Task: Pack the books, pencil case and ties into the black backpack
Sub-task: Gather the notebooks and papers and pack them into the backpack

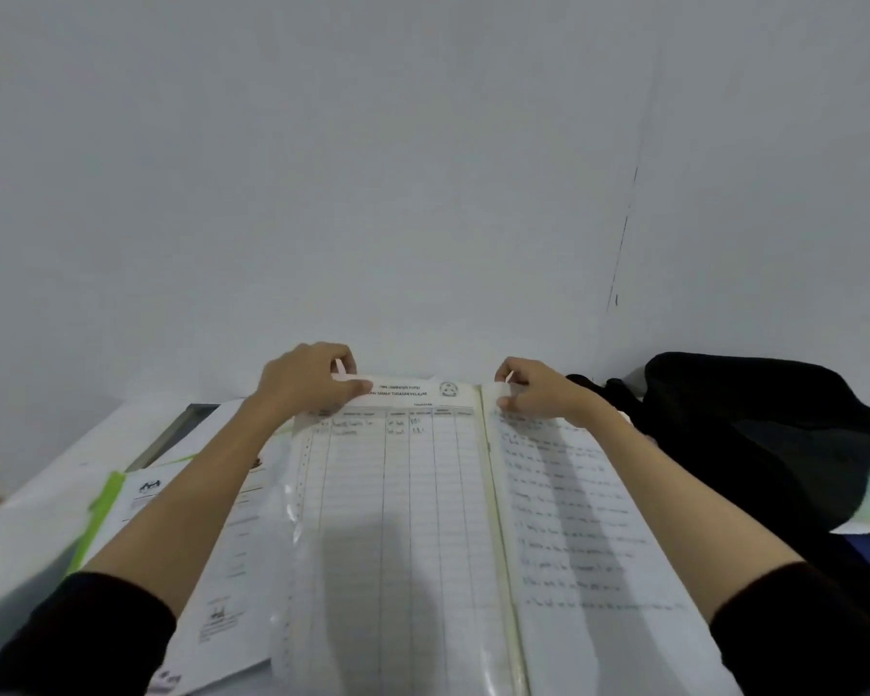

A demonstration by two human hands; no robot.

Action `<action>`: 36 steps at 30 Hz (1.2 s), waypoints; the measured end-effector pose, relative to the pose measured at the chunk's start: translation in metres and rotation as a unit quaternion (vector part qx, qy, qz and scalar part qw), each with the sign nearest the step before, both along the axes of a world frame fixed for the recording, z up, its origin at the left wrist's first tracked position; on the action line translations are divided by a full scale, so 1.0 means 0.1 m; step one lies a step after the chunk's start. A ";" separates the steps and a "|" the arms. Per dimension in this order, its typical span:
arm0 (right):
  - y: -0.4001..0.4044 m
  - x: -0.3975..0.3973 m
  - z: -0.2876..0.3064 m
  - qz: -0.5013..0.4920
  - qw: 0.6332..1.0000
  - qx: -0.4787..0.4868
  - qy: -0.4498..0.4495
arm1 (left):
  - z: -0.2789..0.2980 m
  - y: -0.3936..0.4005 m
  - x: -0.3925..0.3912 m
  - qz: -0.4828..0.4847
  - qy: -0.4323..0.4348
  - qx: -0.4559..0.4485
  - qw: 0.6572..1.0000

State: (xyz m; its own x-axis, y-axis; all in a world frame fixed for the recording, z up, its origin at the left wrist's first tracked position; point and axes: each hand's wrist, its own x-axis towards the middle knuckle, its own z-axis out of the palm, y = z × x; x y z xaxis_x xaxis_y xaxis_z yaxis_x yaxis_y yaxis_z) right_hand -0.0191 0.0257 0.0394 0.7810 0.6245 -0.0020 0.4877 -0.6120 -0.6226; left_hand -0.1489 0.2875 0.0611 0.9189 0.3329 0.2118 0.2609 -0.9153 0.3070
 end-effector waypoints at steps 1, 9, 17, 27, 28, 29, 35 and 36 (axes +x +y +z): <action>0.09 0.05 -0.02 0.000 1.000 0.003 0.004 | -0.03 0.14 -0.03 0.015 0.002 -0.036 0.999; 0.89 0.33 -0.22 -0.013 0.999 0.035 -0.036 | -0.46 0.67 -0.42 0.051 -0.062 -0.575 0.814; 0.99 0.36 -0.43 0.065 0.980 -0.148 -0.116 | -0.71 0.65 -0.25 0.125 -0.098 -0.565 0.810; 0.10 -0.04 -0.05 0.022 0.987 0.083 0.138 | -0.19 -0.28 0.19 0.003 -0.085 -0.645 0.759; 0.02 -0.07 0.00 0.024 0.983 0.096 0.154 | -0.18 -0.42 0.25 -0.021 -0.080 -0.664 0.743; -0.06 -0.09 0.05 0.025 0.979 0.110 0.172 | -0.20 -0.54 0.31 -0.046 -0.069 -0.677 0.731; -0.45 -0.06 0.04 -0.113 0.968 0.115 0.192 | -0.59 -1.11 0.53 -0.208 0.154 -0.405 0.877; -0.51 -0.04 -0.02 -0.125 0.970 0.096 0.187 | -0.69 -1.14 0.53 -0.230 0.176 -0.321 0.902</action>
State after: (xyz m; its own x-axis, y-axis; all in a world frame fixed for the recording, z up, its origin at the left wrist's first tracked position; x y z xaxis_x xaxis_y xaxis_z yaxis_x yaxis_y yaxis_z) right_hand -0.0227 -0.0257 0.0374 0.8753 0.4327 -0.2159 0.0580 -0.5372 -0.8415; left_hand -0.0960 0.1737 -0.0082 0.9638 -0.1498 -0.2205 0.0839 -0.6148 0.7842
